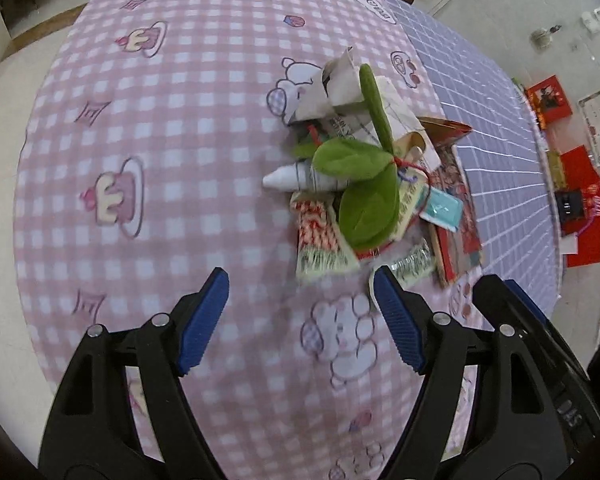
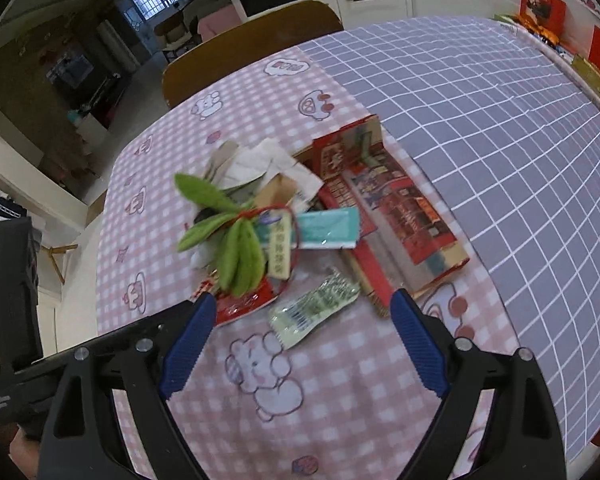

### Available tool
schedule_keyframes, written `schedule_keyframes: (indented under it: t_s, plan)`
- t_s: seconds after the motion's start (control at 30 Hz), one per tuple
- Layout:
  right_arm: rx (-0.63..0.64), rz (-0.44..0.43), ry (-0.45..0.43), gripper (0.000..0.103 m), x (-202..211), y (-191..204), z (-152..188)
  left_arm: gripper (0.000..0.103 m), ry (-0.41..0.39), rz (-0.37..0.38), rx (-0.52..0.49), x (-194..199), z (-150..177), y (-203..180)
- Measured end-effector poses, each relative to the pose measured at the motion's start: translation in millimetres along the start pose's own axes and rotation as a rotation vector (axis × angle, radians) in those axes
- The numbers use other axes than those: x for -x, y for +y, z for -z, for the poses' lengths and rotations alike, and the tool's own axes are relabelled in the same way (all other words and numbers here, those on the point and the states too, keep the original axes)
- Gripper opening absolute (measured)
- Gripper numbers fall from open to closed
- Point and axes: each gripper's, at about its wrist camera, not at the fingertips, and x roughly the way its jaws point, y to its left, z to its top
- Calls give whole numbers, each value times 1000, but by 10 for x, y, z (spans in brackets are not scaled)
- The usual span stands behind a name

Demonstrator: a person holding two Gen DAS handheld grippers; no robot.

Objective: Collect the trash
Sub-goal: 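Grasp the red-and-white snack bag with the left tool while the right tool grasps the green plush toy, then carry the snack bag and green plush toy over the blue bin and release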

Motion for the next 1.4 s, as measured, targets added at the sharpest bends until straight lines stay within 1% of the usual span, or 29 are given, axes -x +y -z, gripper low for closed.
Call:
schedule_keyframes:
  t_s: [0.07, 0.1, 0.13, 0.2, 0.27, 0.33, 0.4, 0.43, 0.47, 0.5, 0.53, 0.6, 0.7, 0.77, 0.83, 0.9, 1.0, 1.17, 1.23, 1.3, 1.4]
  plan:
    - [-3, -11, 8, 87, -30, -6, -43, 64, 10, -13, -6, -68, -57, -26]
    - [-3, -21, 16, 87, -65, -13, -68, 55, 22, -22, -10, -120, -90, -35]
    - [-1, -28, 21, 87, -100, -3, -95, 44, 33, -26, -9, -158, -107, -41]
    - [5, -40, 28, 87, -149, 33, -120, 31, 71, -16, -1, -232, -129, -7]
    - [10, -55, 39, 87, -210, 57, -151, 27, 73, -1, 5, -236, -145, 22]
    - [21, -69, 49, 87, -277, 113, -180, 22, 55, 5, 8, -180, -139, 49]
    - [26, -88, 59, 86, -336, 175, -208, 21, 35, 18, 3, -95, -128, 57]
    - [28, -92, 63, 84, -364, 210, -216, 20, 26, 23, 5, -50, -127, 72]
    - [35, -104, 70, 80, -410, 268, -234, 20, 13, 36, 12, 25, -117, 104]
    - [40, -110, 75, 70, -434, 300, -244, 20, -1, 50, 24, 101, -107, 145]
    - [49, -119, 85, 65, -484, 364, -255, 20, -12, 52, 35, 151, -106, 170]
    - [59, -133, 97, 61, -555, 440, -270, 20, -33, 41, 53, 271, -88, 280]
    - [83, -131, 111, 57, -665, 567, -275, 20, -46, 25, 81, 361, -53, 448]
    - [90, -114, 135, 49, -763, 610, -269, 20, -51, 14, 109, 417, -38, 594]
    - [88, -106, 165, 19, -865, 614, -266, 20, -58, 17, 133, 482, -13, 722]
    - [74, -113, 170, 9, -865, 590, -264, 20, -67, 23, 149, 538, 13, 805]
    - [75, -113, 138, 6, -712, 585, -267, 20, -87, 38, 158, 647, 44, 888]
    - [70, -114, 44, 6, -214, 664, -255, 20, -134, 76, 159, 906, 111, 1009]
    - [96, -115, 2, 6, -12, 782, -232, 20, -152, 90, 158, 1038, 160, 1086]
    - [132, -129, -37, 6, 220, 980, -154, 20, -170, 104, 157, 1188, 225, 1189]
    - [175, -166, -56, 6, 419, 1308, -6, 20, -194, 105, 160, 1405, 313, 1385]
